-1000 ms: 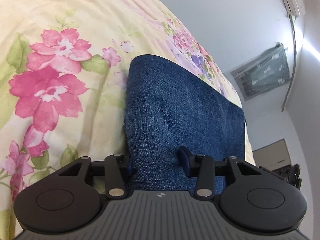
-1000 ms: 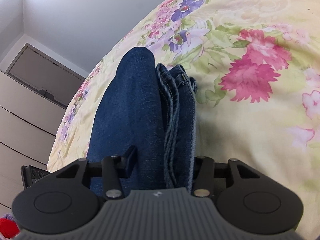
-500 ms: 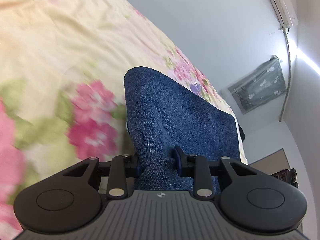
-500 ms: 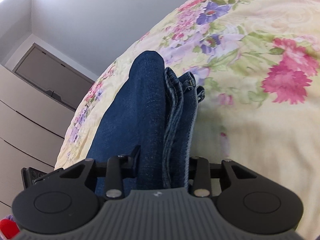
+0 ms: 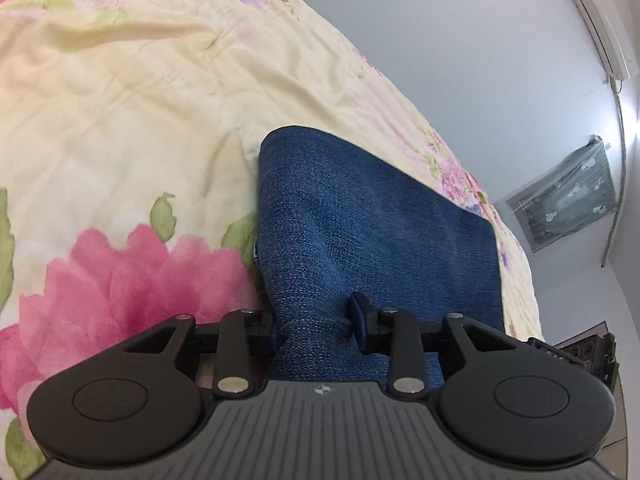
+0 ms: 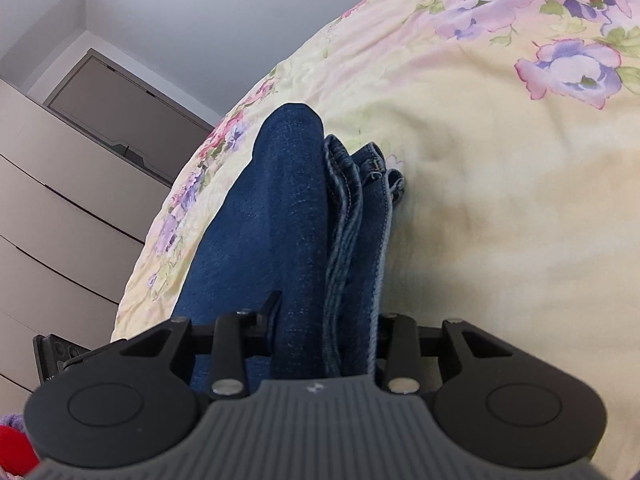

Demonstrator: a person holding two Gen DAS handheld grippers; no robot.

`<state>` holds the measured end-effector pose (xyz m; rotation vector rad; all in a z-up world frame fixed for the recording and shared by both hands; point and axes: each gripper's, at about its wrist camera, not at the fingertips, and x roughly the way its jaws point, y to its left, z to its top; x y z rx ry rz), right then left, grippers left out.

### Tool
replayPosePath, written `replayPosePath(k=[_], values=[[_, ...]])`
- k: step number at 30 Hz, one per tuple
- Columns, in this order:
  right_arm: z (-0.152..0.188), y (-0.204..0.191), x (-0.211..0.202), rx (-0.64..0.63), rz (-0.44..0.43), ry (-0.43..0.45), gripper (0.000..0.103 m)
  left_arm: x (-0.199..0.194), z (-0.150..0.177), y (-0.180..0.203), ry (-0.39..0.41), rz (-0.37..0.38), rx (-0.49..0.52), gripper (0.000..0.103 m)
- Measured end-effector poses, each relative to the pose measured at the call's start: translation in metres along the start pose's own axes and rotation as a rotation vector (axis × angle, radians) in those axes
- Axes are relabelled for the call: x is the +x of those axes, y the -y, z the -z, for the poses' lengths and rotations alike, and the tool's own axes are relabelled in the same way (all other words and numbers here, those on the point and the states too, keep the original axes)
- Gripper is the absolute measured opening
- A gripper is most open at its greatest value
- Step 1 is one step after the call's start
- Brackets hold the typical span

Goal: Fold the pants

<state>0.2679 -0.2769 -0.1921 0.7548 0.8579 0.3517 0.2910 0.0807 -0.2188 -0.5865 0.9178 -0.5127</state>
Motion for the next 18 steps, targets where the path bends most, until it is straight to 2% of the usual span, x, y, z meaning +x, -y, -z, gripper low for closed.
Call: replayPosePath(k=[3,5,6,8,11,12,13,15,16,18], values=[[0.006,0.006,0.000,0.007,0.008,0.003,0.039,0.002,0.002,-0.002,0.002,-0.020,0.000,0.048],[0.008,0.009,0.003,0.006,0.030,0.005,0.051,-0.002,-0.001,0.004,0.000,-0.058,0.009,0.054],[0.009,0.010,0.003,0.011,0.037,0.010,0.052,-0.006,-0.003,0.011,0.000,-0.087,0.022,0.054],[0.009,0.007,0.000,0.026,0.046,0.017,0.065,-0.014,-0.005,0.028,0.012,-0.163,0.082,0.056],[0.007,-0.008,-0.016,0.011,0.124,0.073,0.080,-0.027,-0.004,0.053,0.028,-0.261,0.170,0.060],[0.009,-0.014,-0.027,-0.016,0.146,0.102,0.081,-0.034,-0.002,0.062,0.049,-0.287,0.190,0.060],[0.009,-0.021,-0.034,-0.046,0.183,0.128,0.081,-0.041,0.001,0.071,0.078,-0.293,0.206,0.061],[0.010,-0.039,-0.051,-0.118,0.250,0.182,0.082,-0.057,0.007,0.090,0.127,-0.248,0.221,0.066],[0.012,-0.049,-0.060,-0.162,0.225,0.208,0.082,-0.061,0.012,0.098,0.137,-0.221,0.229,0.072],[0.019,-0.070,-0.072,-0.231,0.155,0.228,0.081,-0.061,0.025,0.116,0.130,-0.214,0.257,0.073]])
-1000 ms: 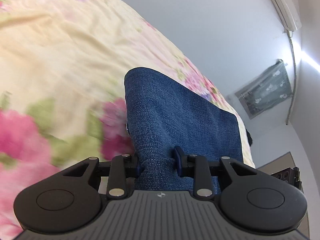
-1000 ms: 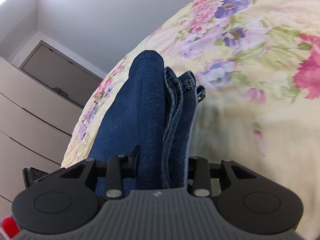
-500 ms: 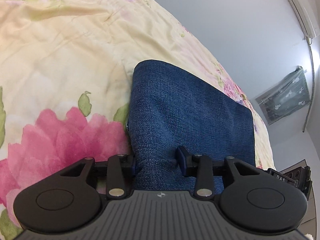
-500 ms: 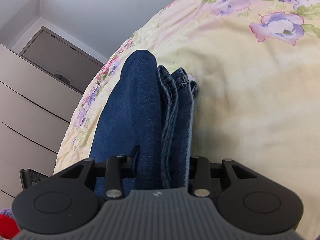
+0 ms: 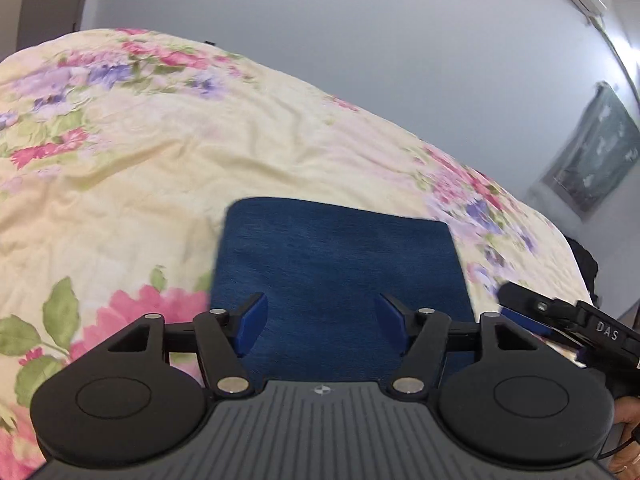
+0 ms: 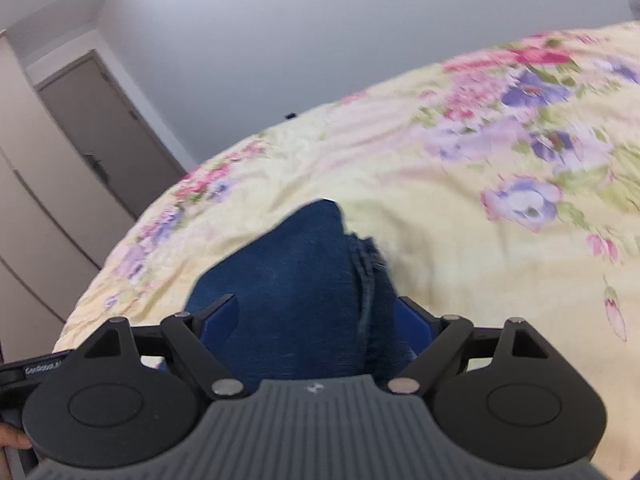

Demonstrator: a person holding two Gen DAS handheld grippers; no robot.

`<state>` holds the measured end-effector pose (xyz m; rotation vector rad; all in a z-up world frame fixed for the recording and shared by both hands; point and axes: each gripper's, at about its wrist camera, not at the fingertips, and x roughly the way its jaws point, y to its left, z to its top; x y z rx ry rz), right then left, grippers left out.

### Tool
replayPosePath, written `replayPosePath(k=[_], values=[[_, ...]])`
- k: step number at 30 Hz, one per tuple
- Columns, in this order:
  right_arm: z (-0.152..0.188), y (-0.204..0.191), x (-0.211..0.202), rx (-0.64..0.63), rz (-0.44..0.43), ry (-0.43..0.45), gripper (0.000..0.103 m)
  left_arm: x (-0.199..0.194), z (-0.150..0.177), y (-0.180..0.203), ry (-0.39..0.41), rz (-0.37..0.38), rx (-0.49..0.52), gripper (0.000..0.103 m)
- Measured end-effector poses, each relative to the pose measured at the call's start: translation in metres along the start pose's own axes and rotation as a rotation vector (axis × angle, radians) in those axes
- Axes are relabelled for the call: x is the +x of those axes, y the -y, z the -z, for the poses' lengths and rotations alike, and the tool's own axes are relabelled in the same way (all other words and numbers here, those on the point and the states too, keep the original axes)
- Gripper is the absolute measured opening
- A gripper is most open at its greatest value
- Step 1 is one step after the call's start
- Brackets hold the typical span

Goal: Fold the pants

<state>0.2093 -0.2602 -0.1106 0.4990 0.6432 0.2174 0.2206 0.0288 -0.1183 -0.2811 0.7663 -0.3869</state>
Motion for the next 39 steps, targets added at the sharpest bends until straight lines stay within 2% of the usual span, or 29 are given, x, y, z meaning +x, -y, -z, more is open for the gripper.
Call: replayPosePath(k=[4,6,7,9,13,17,19,20,23,25,30,31,32,33,36,39], values=[[0.014,-0.045,-0.007,-0.200,-0.057,-0.006,0.080,0.010,0.027,0.022,-0.067,-0.013,0.042,0.073],[0.026,-0.059,0.000,-0.303,-0.039,-0.025,0.079,0.020,0.041,0.021,-0.106,-0.013,0.030,0.073],[0.036,-0.063,0.009,-0.375,-0.003,-0.023,0.078,0.023,0.047,0.020,-0.106,-0.016,0.031,0.073],[0.037,-0.062,0.016,-0.396,0.013,-0.032,0.078,0.027,0.056,0.020,-0.101,-0.032,0.043,0.073],[0.041,-0.044,0.046,-0.397,0.061,-0.125,0.076,0.034,0.066,0.021,-0.107,-0.028,0.062,0.074],[0.056,-0.038,0.067,-0.498,0.103,-0.178,0.078,0.038,0.073,0.023,-0.103,-0.022,0.080,0.084],[0.056,-0.041,0.067,-0.502,0.114,-0.173,0.078,0.037,0.076,0.025,-0.094,-0.021,0.094,0.087],[0.053,-0.043,0.065,-0.488,0.116,-0.162,0.074,0.037,0.077,0.026,-0.090,-0.025,0.100,0.087],[0.034,-0.044,0.050,-0.388,0.048,-0.052,0.072,0.037,0.079,0.028,-0.084,-0.028,0.107,0.089],[0.019,-0.046,0.052,-0.372,0.052,-0.005,0.072,0.036,0.079,0.028,-0.086,-0.027,0.101,0.090],[-0.016,-0.037,0.103,-0.384,0.103,-0.049,0.070,0.037,0.078,0.028,-0.086,-0.019,0.096,0.091],[-0.016,-0.037,0.103,-0.384,0.103,-0.049,0.070,0.038,0.079,0.028,-0.084,-0.018,0.101,0.092],[-0.016,-0.036,0.120,-0.408,0.135,-0.094,0.069,0.039,0.080,0.029,-0.082,-0.017,0.106,0.093],[-0.016,-0.036,0.120,-0.408,0.135,-0.094,0.069,0.040,0.081,0.029,-0.079,-0.014,0.112,0.093],[-0.006,-0.026,0.144,-0.445,0.158,-0.165,0.073,0.044,0.084,0.031,-0.078,-0.012,0.143,0.097],[-0.009,-0.023,0.147,-0.424,0.150,-0.177,0.075,0.045,0.086,0.035,-0.078,-0.017,0.148,0.103]])
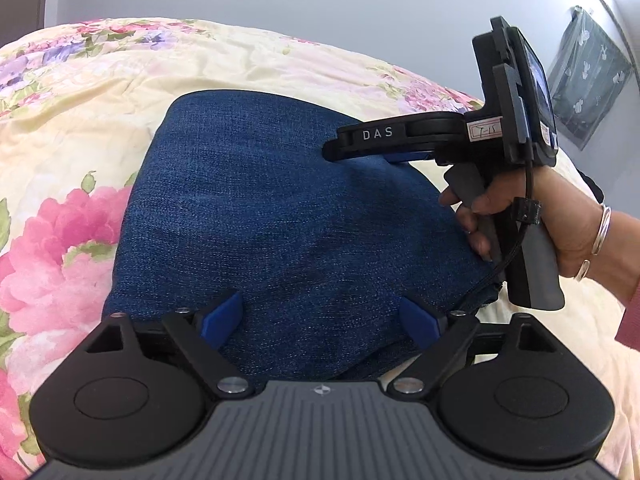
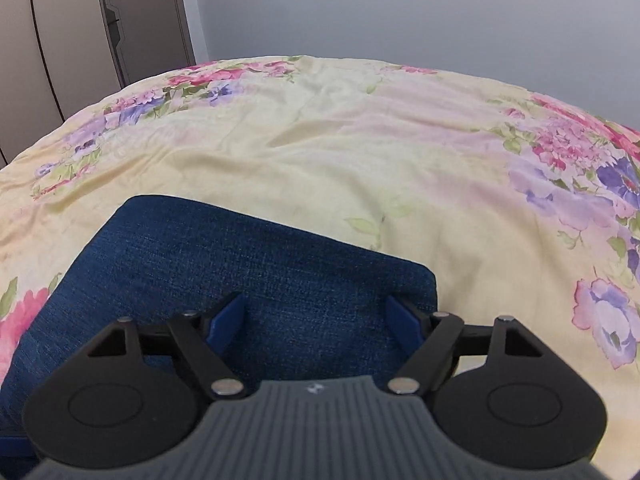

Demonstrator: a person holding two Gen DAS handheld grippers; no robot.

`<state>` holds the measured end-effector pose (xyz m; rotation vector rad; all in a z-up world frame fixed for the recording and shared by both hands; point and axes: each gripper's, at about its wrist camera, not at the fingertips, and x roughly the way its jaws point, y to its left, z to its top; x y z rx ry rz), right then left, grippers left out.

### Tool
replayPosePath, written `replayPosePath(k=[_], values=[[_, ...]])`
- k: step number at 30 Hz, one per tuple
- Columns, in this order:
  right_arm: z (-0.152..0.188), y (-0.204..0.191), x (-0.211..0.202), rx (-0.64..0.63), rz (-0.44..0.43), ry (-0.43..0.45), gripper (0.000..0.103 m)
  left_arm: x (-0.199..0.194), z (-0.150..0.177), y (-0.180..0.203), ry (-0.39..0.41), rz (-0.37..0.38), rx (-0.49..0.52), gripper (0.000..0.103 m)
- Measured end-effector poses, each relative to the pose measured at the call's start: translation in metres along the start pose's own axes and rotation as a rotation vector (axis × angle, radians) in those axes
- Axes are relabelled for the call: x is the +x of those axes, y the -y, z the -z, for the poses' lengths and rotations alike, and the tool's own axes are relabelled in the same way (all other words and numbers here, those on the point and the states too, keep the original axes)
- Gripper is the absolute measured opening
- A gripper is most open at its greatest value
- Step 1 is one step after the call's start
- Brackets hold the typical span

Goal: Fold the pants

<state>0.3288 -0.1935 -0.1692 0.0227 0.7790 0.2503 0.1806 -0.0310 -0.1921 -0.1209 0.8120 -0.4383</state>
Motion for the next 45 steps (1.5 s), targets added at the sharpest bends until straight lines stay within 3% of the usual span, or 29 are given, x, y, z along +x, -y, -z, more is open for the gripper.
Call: replayPosePath(k=[3,7,11,15,17,19,22,25,27,29,33,35,38,45], values=[[-0.002,-0.005,-0.006,-0.035,0.013,0.004,0.074,-0.005,-0.002,0.001,-0.004,-0.006,0.004,0.099],[0.005,-0.010,-0.054,0.025,0.026,0.090,0.072,-0.021,-0.007,-0.002,-0.013,-0.010,-0.035,0.079],[0.043,-0.010,-0.113,0.091,-0.049,0.136,0.072,-0.045,0.002,-0.003,0.027,-0.039,-0.033,0.078],[0.088,-0.026,-0.141,-0.023,0.114,0.168,0.072,-0.045,0.010,0.003,0.012,-0.064,-0.013,0.077],[0.105,-0.032,-0.136,-0.108,0.164,0.124,0.071,-0.039,0.012,0.004,-0.023,-0.053,-0.023,0.077],[0.116,-0.029,-0.131,-0.114,0.179,0.096,0.072,-0.032,0.016,-0.001,-0.056,-0.026,-0.060,0.077],[0.123,-0.011,-0.123,0.000,0.150,0.069,0.078,-0.028,0.018,-0.006,-0.058,-0.017,-0.070,0.076],[0.124,-0.002,-0.123,0.061,0.123,0.059,0.078,-0.039,0.016,-0.008,-0.032,-0.009,-0.099,0.075],[0.117,-0.008,-0.131,0.045,0.139,0.069,0.072,-0.051,0.019,-0.009,-0.002,-0.012,-0.131,0.075],[0.110,-0.015,-0.148,0.027,0.132,0.136,0.068,-0.057,0.021,-0.012,0.019,-0.033,-0.165,0.075],[0.100,-0.027,-0.168,0.023,-0.025,0.195,0.062,-0.068,0.018,-0.019,0.058,-0.076,-0.206,0.075],[0.098,-0.039,-0.164,-0.036,-0.024,0.169,0.051,-0.068,0.014,-0.022,0.063,-0.112,-0.207,0.074],[0.101,-0.045,-0.148,-0.058,-0.016,0.090,0.043,-0.066,0.009,-0.026,0.065,-0.118,-0.221,0.074],[0.114,-0.049,-0.127,-0.111,0.025,0.041,0.041,-0.048,0.019,-0.025,-0.010,-0.139,-0.174,0.074]])
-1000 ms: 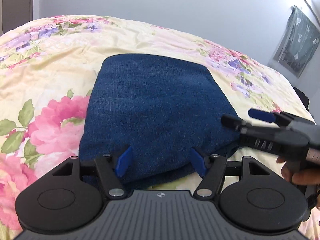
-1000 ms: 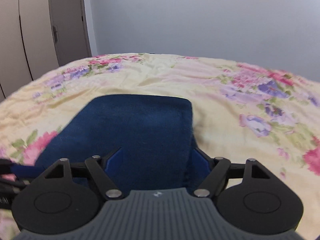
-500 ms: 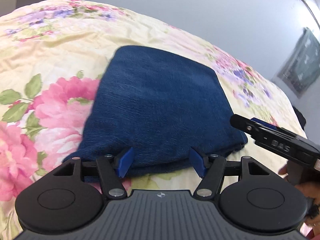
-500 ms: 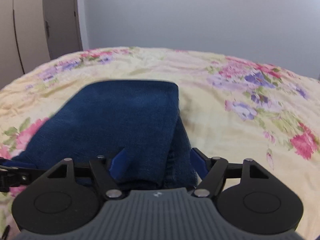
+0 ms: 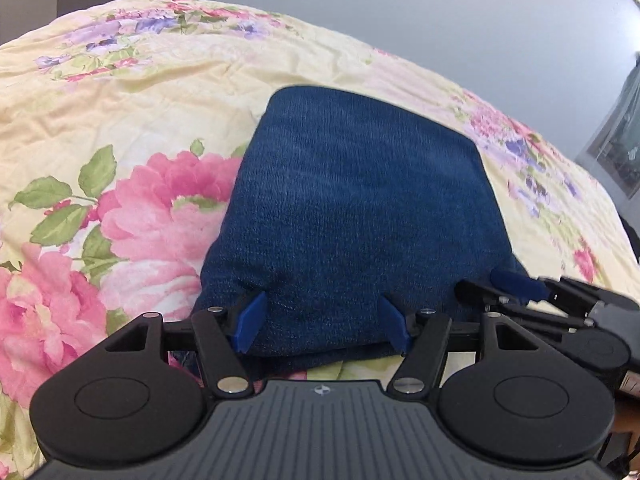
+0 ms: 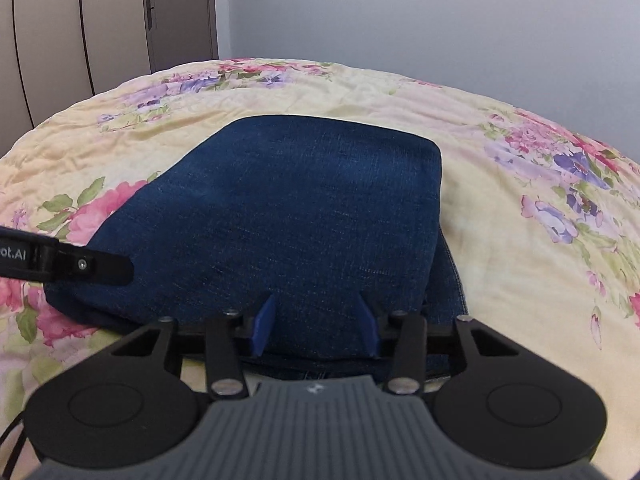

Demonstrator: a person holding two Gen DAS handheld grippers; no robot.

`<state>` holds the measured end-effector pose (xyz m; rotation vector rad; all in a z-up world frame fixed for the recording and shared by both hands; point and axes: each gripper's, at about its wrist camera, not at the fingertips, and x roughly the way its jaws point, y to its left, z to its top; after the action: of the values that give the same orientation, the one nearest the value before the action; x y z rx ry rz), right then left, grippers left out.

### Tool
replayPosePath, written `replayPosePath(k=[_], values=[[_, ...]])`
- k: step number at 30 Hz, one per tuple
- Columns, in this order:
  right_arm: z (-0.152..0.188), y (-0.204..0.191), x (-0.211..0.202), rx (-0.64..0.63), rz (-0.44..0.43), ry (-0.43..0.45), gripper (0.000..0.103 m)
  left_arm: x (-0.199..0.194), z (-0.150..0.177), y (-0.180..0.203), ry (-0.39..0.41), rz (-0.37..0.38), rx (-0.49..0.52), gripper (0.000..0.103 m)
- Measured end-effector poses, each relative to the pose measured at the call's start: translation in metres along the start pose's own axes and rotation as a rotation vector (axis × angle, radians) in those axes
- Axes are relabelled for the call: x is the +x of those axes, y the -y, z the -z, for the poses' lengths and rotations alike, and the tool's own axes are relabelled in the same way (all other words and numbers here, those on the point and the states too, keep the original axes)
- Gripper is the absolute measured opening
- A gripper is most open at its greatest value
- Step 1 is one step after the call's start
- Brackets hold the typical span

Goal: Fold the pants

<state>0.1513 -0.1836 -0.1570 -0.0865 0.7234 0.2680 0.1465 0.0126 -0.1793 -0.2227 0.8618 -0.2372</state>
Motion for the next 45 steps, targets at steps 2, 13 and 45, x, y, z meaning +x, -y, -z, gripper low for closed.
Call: replayPosePath(k=[2,13,45], values=[[0.000,-0.001,0.002,-0.008,0.007,-0.008,0.041,0.005,0.004,-0.001,-0.021,0.007,-0.004,0.075],[-0.002,-0.010,0.003,-0.014,-0.017,0.004,0.077,-0.008,0.001,0.016,-0.031,-0.028,0.064,0.084],[0.013,-0.053,-0.198,0.192,0.159,0.086,0.082,-0.162,0.037,0.068,0.126,-0.176,0.186,0.093]])
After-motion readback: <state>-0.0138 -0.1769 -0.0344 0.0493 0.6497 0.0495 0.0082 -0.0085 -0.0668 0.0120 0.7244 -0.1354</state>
